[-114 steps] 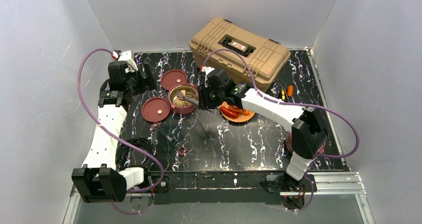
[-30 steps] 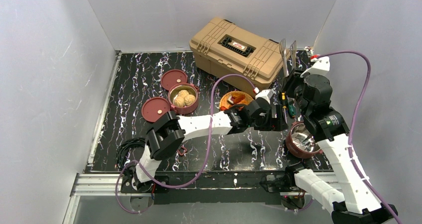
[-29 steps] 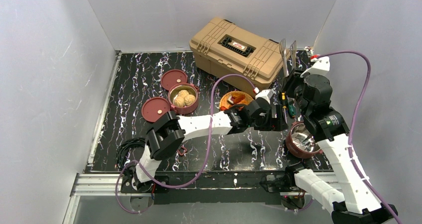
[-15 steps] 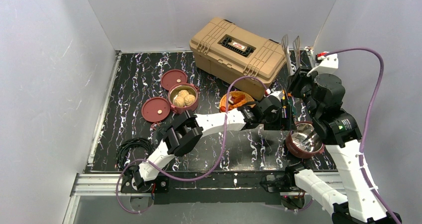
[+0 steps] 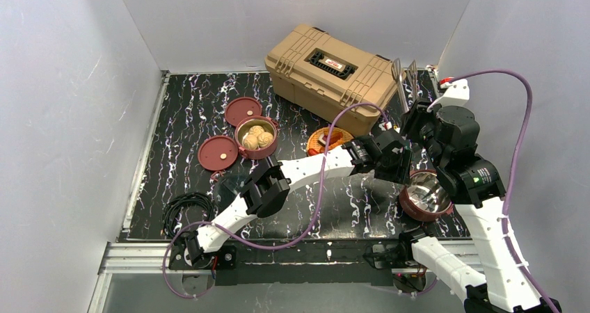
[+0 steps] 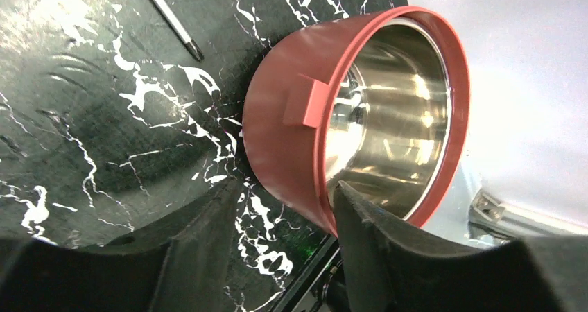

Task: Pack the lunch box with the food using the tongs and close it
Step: Move the packing box to the center of the board.

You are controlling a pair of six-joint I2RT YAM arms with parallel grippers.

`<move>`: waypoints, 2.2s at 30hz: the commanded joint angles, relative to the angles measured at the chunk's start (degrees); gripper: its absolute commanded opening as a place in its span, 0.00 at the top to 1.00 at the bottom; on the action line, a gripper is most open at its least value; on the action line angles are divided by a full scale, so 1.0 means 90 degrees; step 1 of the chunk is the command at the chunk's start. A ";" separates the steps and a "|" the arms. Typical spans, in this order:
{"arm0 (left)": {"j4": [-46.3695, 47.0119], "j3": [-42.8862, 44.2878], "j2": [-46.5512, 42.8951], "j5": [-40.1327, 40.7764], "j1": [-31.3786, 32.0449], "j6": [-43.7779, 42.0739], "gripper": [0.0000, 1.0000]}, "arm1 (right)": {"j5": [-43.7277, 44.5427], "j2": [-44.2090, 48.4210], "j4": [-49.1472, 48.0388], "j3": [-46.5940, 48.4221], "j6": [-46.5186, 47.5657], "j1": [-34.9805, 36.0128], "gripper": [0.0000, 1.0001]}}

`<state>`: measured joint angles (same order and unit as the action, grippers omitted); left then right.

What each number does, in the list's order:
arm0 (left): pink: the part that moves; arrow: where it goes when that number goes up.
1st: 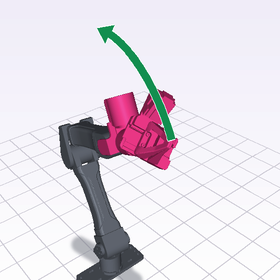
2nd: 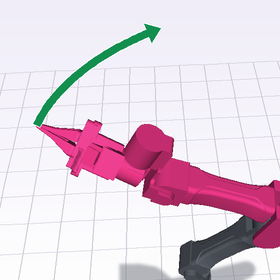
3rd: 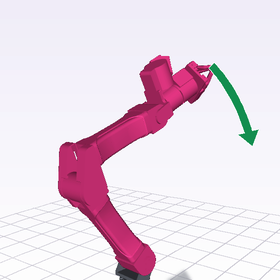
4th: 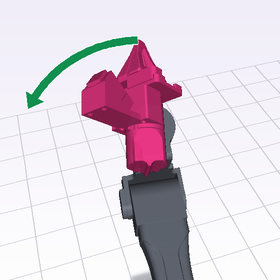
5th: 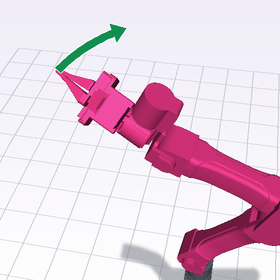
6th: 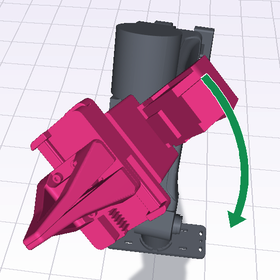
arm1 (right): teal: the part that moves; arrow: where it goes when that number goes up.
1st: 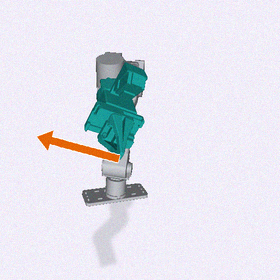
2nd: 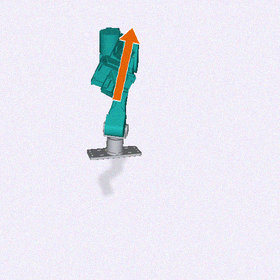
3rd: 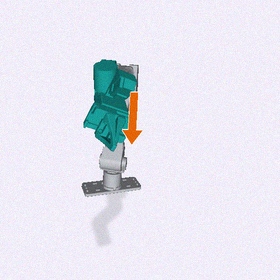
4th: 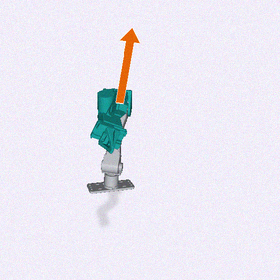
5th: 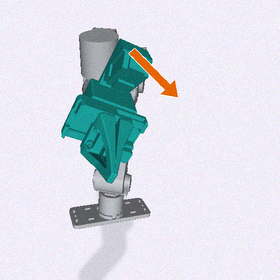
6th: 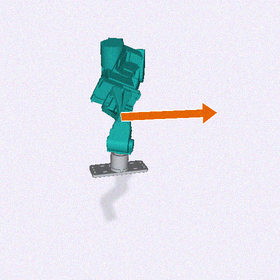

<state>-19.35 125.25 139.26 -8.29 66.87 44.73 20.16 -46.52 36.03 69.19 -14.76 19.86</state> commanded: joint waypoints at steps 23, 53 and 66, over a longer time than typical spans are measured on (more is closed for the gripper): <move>-0.0806 0.1057 0.0552 -0.0352 0.0129 -0.0958 0.56 | 0.0058 0.0032 -0.0273 -0.0169 -0.0087 -0.0012 0.52; -0.1975 -0.1183 -0.2201 0.0931 0.0128 -0.2567 1.00 | 0.0053 -0.0016 -0.0311 -0.0336 -0.0120 -0.0009 0.52; -0.1840 -0.4845 -0.5391 0.2595 0.0091 -0.4352 1.00 | -0.1043 0.0139 -0.0636 -0.0692 0.0273 -0.0009 0.52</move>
<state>-36.51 87.18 99.13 9.45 67.72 12.14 16.60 -46.70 35.38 63.37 -14.68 19.84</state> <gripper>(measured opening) 0.058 0.489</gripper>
